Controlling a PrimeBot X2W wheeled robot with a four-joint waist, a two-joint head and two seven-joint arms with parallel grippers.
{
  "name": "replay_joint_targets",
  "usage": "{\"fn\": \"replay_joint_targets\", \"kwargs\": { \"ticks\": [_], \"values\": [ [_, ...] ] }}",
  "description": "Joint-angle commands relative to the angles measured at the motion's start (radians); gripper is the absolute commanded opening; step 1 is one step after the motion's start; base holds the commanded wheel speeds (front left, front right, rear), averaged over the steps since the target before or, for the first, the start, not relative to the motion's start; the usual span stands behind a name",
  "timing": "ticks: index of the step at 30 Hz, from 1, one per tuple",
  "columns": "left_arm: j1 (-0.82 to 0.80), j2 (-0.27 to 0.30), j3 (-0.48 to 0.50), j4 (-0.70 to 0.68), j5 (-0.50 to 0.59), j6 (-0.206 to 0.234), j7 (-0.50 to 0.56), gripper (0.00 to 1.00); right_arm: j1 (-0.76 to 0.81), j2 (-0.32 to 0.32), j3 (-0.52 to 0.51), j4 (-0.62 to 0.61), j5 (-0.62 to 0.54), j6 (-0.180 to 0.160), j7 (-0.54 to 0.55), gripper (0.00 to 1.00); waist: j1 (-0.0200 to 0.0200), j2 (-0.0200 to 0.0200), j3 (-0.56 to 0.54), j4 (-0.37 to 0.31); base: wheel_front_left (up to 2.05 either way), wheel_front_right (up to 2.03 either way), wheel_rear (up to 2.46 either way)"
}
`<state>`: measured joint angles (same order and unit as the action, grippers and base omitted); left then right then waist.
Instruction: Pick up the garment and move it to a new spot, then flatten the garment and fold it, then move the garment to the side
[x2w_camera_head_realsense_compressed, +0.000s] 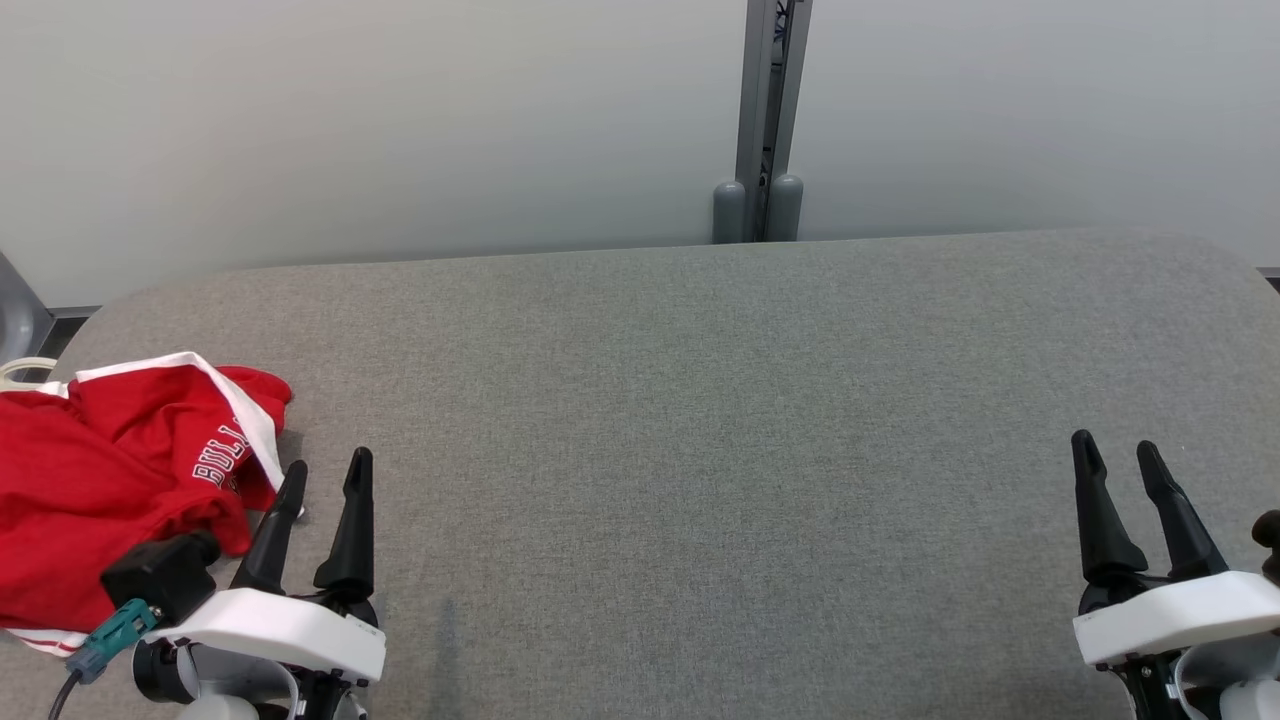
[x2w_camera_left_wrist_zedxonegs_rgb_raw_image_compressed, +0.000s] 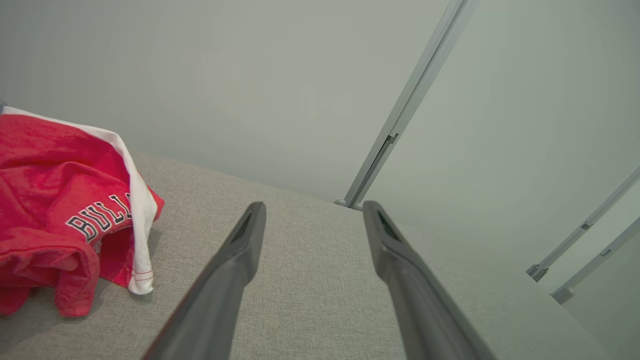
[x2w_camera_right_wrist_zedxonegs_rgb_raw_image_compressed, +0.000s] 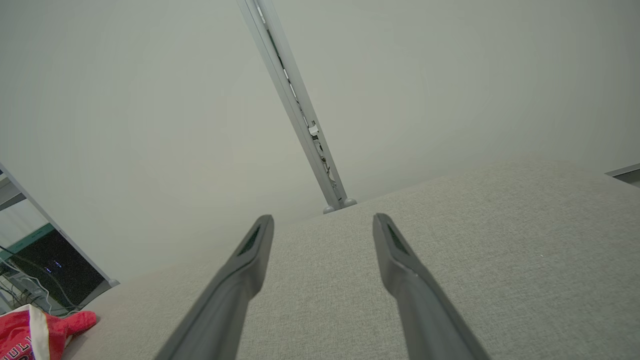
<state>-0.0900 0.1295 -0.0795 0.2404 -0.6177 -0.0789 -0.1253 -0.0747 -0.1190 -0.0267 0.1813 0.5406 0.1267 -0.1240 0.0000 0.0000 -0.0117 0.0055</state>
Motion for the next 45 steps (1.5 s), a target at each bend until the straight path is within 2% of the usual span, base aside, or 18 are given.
{"fn": "replay_joint_targets", "kwargs": {
  "ticks": [1,27,45],
  "values": [
    [-0.010,0.011,0.000,-0.008,0.015,0.002,-0.007,1.00,-0.008,-0.008,-0.002,-0.009,-0.016,0.005,-0.009,1.00,0.0000,0.0000,0.000,0.000,0.00,0.00,0.00],
    [-0.021,0.034,-0.042,0.077,0.284,0.046,-0.074,1.00,-0.004,0.008,0.004,0.076,-0.322,0.005,-0.076,1.00,0.0000,0.0000,-0.009,0.002,0.00,0.00,0.00],
    [-0.026,0.031,-0.039,0.132,0.374,0.048,-0.109,1.00,0.015,0.031,-0.008,0.099,-0.406,0.006,-0.111,1.00,0.0000,0.0000,-0.013,0.000,0.00,0.00,0.00]
  ]
}}
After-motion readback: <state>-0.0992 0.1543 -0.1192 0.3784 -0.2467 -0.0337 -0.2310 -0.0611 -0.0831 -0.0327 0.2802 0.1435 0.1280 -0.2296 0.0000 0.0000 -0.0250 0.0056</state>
